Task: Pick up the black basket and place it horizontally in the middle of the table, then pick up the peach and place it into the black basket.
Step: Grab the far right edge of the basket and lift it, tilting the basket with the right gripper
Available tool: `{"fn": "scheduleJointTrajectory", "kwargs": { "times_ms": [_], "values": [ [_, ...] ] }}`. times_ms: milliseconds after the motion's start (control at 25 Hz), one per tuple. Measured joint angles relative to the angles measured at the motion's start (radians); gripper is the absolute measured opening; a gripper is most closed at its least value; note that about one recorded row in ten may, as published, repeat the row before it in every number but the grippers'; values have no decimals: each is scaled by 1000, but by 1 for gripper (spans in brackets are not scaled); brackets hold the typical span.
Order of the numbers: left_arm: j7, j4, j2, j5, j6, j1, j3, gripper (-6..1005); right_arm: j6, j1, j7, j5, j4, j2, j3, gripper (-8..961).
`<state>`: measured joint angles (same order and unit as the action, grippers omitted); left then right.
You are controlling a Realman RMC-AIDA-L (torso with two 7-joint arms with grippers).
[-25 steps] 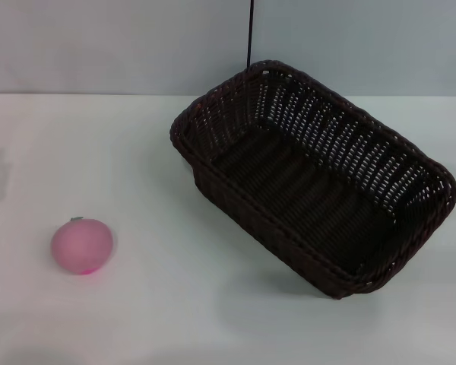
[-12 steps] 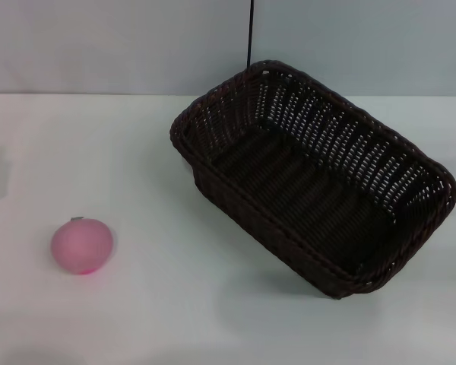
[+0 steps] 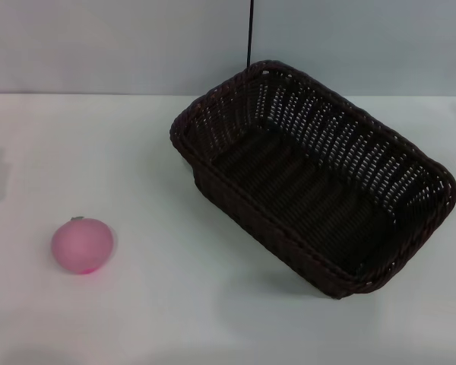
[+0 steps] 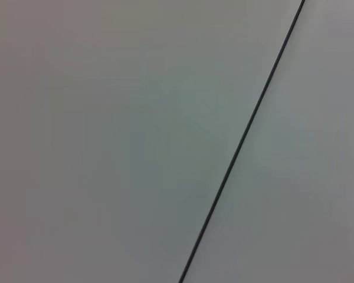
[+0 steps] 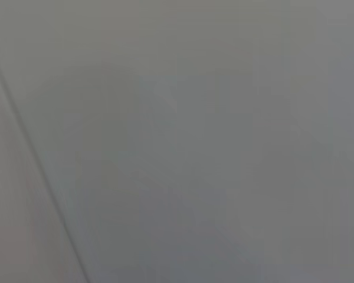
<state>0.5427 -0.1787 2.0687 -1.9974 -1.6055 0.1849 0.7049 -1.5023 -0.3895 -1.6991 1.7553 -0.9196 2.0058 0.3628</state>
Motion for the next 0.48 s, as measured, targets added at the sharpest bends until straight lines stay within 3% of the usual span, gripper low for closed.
{"fn": "scheduleJointTrajectory", "kwargs": {
  "times_ms": [120, 320, 480],
  "values": [
    [10, 8, -2, -4, 5, 1, -16, 783, -15, -79, -122, 194, -104, -36, 2, 806],
    [11, 10, -3, -4, 5, 0, -35, 784, -104, -269, -238, 497, -125, -108, 7, 805],
    [12, 10, -2, -4, 6, 0, -49, 785, -143, -390, -288, 704, -113, -129, 80, 804]
  ]
}}
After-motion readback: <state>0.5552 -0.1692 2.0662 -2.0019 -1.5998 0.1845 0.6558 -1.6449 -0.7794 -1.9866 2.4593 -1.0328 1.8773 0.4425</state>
